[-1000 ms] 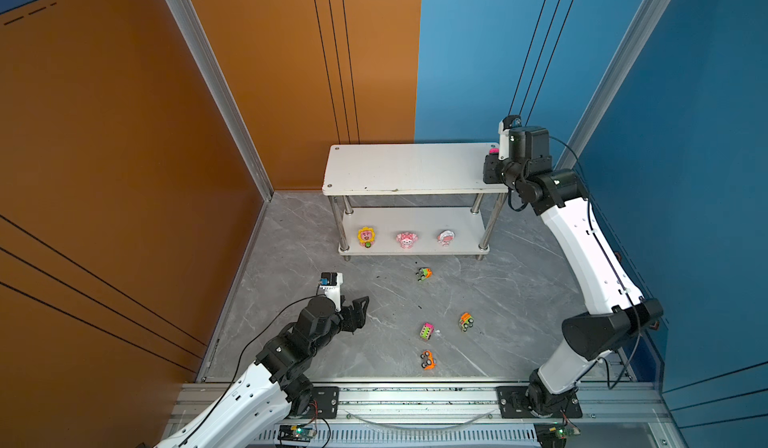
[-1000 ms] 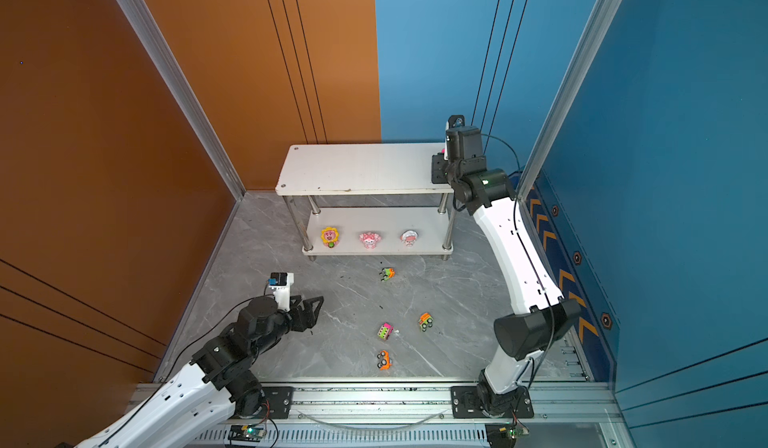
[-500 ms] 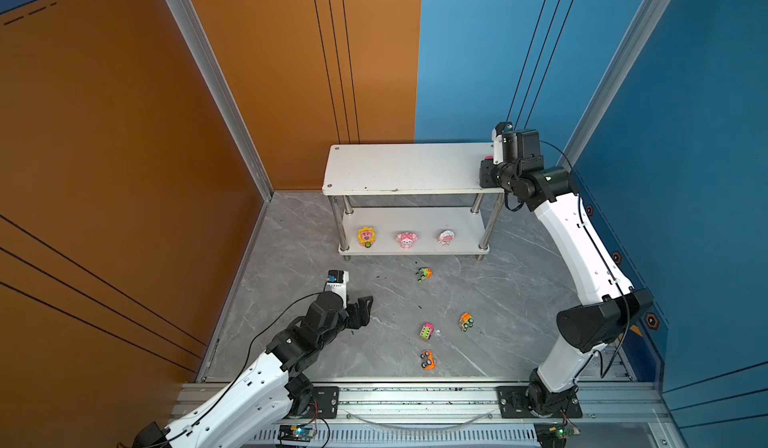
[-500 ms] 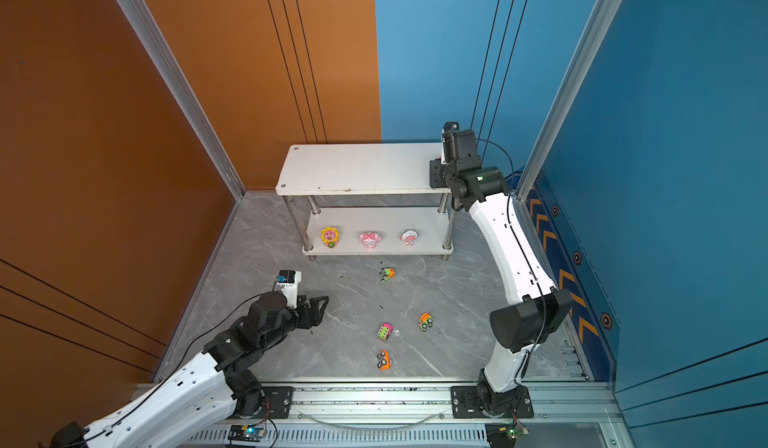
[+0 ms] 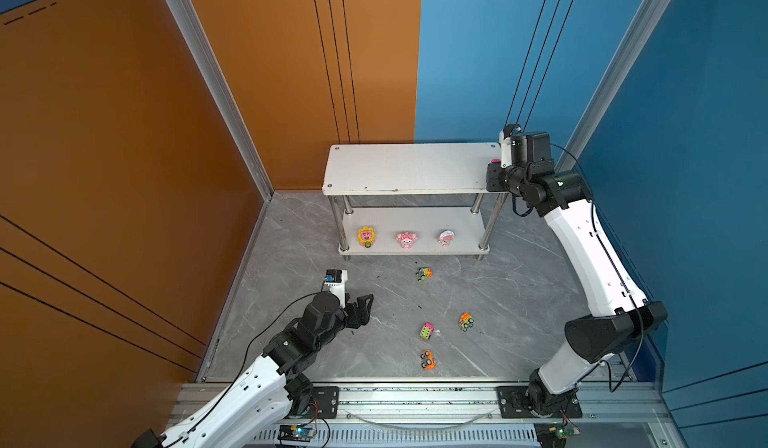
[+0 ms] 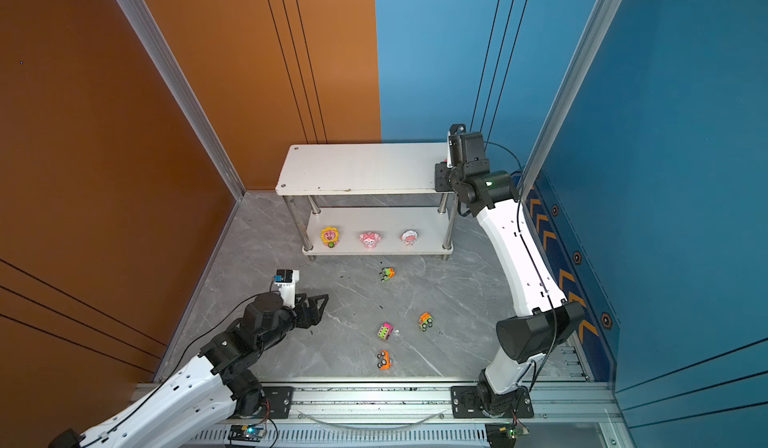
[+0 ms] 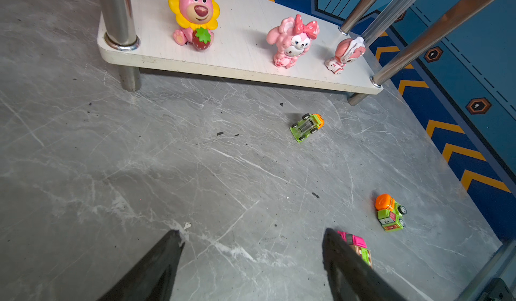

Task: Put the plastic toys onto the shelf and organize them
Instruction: 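Lower the car onto the top shelf and open the right gripper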

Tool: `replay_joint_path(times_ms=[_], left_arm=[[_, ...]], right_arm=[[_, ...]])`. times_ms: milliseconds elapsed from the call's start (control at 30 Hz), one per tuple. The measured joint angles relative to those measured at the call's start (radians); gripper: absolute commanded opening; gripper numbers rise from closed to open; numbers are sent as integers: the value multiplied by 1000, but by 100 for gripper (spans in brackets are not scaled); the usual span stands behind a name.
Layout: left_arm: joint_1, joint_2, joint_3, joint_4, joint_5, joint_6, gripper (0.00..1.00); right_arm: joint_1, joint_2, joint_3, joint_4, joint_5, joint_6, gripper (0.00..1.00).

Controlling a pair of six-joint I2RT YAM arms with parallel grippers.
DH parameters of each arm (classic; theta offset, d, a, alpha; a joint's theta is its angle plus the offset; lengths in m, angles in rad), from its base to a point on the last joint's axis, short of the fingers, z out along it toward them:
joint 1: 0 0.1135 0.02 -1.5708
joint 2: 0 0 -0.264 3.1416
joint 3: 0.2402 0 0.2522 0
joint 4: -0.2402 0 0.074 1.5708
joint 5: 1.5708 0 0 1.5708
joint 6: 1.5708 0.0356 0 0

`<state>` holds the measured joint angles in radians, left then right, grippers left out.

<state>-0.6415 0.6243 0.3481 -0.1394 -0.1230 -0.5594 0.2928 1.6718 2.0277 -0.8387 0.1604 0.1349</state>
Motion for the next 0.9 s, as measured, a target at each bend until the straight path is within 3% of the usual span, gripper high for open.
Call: replay_joint_path(times_ms=[533, 900], left_arm=[[0, -3, 0, -7, 0, -11, 84], [0, -4, 0, -7, 0, -11, 85]], right_arm=[[-6, 2, -32, 2, -12, 21, 61], [-3, -24, -47, 1, 6, 22, 72]])
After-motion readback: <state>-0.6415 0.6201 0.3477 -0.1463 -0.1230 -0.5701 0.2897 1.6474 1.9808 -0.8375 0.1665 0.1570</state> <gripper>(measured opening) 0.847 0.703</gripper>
